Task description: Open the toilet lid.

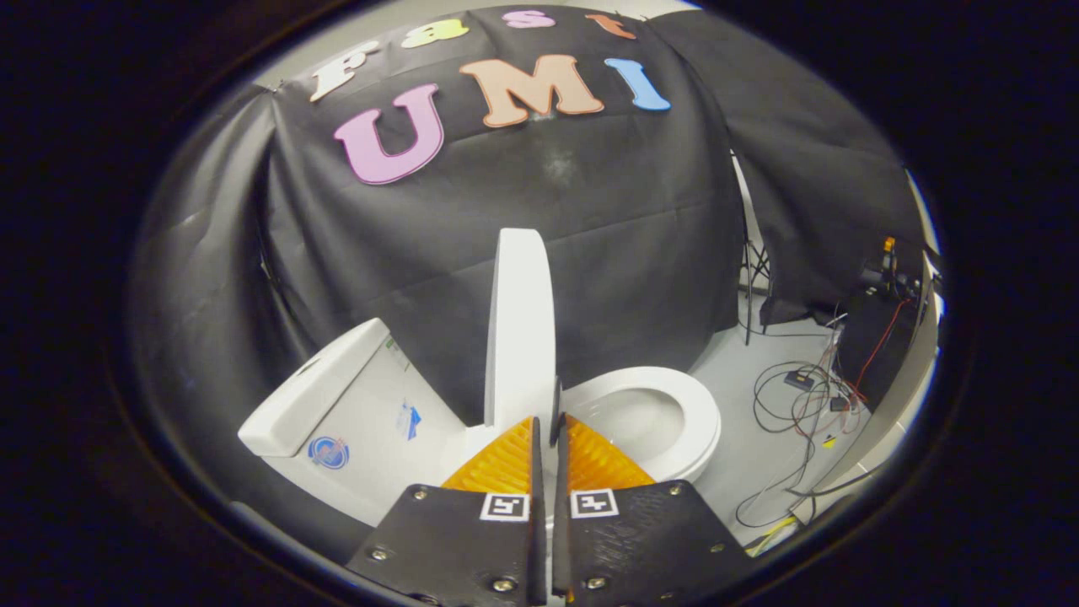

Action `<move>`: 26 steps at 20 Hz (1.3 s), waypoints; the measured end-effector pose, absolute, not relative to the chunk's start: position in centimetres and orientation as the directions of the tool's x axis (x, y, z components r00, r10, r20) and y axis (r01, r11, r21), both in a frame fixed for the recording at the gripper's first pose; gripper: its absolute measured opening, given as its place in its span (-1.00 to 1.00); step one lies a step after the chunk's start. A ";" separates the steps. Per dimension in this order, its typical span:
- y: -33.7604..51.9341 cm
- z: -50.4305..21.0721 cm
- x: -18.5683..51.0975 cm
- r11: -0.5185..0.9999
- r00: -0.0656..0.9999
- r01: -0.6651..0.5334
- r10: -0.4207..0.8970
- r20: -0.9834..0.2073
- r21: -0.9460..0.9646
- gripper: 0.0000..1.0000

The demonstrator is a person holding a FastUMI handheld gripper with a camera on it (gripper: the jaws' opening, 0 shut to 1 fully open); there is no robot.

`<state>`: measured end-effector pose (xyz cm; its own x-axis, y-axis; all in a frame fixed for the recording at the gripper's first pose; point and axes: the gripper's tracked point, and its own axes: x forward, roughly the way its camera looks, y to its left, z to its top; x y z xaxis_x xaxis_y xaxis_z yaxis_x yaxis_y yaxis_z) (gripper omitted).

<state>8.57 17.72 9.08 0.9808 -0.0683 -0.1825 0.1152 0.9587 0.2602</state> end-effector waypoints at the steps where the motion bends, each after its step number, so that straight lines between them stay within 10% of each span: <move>1: 18.2 9.4 8.4 0.961 0.982 0.111 -0.066 -0.179 0.253 -0.93; 26: 28.0 10.8 7.9 0.996 0.995 -0.014 0.023 -0.094 0.090 -0.93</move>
